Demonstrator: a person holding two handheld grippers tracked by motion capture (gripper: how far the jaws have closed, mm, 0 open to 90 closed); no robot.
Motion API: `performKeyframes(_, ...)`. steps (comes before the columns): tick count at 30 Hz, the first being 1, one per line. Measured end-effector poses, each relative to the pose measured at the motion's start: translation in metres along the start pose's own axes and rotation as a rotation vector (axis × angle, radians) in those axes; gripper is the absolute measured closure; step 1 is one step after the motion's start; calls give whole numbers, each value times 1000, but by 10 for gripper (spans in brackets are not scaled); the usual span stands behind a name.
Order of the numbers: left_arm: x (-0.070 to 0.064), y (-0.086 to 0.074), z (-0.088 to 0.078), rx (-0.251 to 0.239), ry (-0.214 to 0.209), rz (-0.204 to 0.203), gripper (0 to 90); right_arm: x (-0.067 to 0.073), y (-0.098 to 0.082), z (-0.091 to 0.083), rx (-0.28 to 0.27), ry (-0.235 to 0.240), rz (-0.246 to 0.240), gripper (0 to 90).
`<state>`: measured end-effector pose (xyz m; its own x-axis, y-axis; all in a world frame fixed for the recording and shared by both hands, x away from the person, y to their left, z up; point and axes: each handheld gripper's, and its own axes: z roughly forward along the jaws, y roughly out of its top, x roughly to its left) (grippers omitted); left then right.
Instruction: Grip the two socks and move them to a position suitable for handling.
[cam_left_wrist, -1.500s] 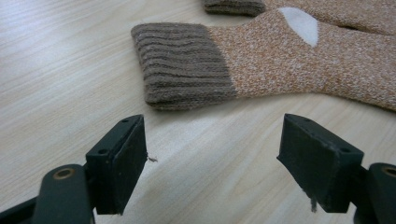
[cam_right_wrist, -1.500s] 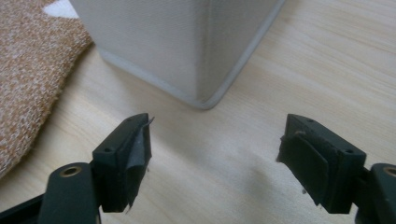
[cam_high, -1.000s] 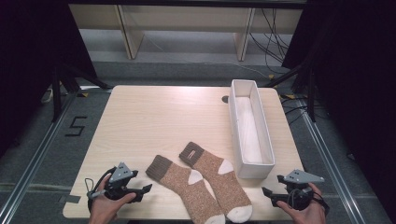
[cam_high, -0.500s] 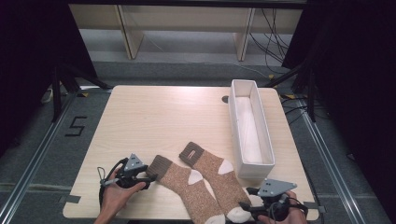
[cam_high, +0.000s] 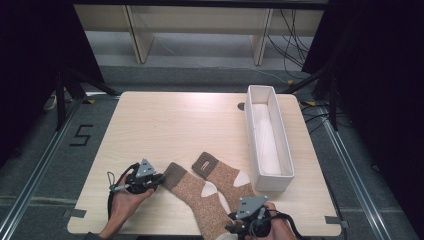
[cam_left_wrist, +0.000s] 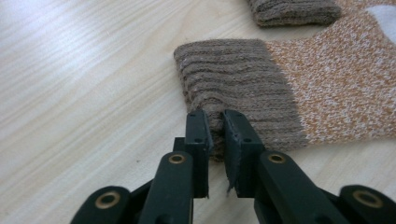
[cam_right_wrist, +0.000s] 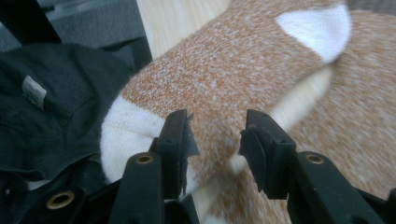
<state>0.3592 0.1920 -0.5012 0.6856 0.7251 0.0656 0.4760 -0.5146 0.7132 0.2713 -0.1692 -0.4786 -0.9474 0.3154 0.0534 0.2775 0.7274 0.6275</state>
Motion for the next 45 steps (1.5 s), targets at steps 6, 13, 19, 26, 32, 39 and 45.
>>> performKeyframes(6,23,6,3,41,37,20,818,0,10,9,13,20,-14,628)
performKeyframes(13,64,12,13,66,95,1,817,-1,13,13,17,29,-3,635)
performKeyframes(19,80,21,18,89,69,14,816,-2,17,17,12,42,-35,638)
performKeyframes(26,91,32,28,112,62,41,814,-5,16,12,0,33,-27,639)
performKeyframes(32,97,36,32,126,59,48,809,-7,14,12,-4,31,-21,639)
performKeyframes(39,105,44,40,129,85,89,775,-8,15,12,4,22,-13,639)
performKeyframes(45,98,45,20,56,142,-23,419,-12,13,8,-1,6,-5,639)
